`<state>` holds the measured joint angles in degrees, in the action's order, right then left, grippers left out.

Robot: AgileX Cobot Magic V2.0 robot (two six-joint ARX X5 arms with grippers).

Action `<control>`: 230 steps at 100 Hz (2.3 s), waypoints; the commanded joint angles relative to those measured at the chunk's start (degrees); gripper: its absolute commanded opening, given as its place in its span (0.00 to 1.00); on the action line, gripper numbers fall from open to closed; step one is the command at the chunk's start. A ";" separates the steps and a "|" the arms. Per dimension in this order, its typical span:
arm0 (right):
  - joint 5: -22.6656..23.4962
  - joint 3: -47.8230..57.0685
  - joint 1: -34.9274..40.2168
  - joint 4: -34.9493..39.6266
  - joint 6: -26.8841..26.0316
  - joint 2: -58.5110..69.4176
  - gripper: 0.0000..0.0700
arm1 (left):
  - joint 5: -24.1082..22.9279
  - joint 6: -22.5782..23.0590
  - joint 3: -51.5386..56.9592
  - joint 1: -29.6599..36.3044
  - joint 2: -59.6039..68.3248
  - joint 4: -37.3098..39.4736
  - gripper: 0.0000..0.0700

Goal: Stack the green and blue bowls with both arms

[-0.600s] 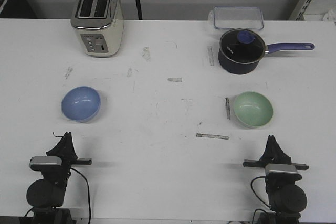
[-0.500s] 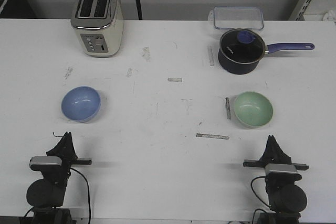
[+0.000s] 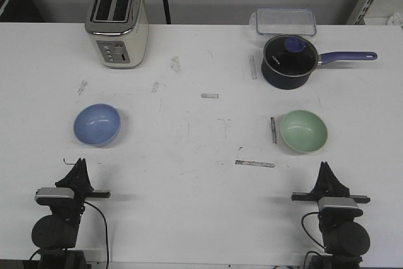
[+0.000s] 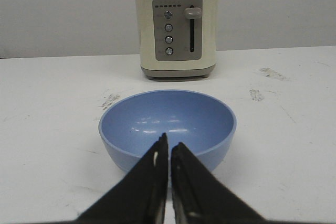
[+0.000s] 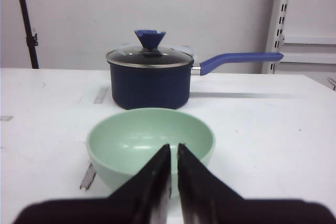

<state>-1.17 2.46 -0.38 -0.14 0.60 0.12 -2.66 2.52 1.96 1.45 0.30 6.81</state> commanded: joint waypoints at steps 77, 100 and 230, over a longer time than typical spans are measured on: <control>0.07 38.53 0.04 10.84 2.10 46.95 0.02 | 0.24 0.90 -1.29 -0.04 -0.11 0.72 0.00; -0.35 52.94 -0.02 22.64 2.29 62.05 0.02 | 0.24 0.90 -1.29 -0.04 -0.11 0.72 0.00; 19.58 61.48 -16.79 40.19 -5.64 83.62 0.78 | 0.24 0.90 -1.29 -0.04 -0.11 0.72 0.00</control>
<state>18.28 65.17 -16.93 41.93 -5.78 82.83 -2.66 2.52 1.96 1.45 0.30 6.81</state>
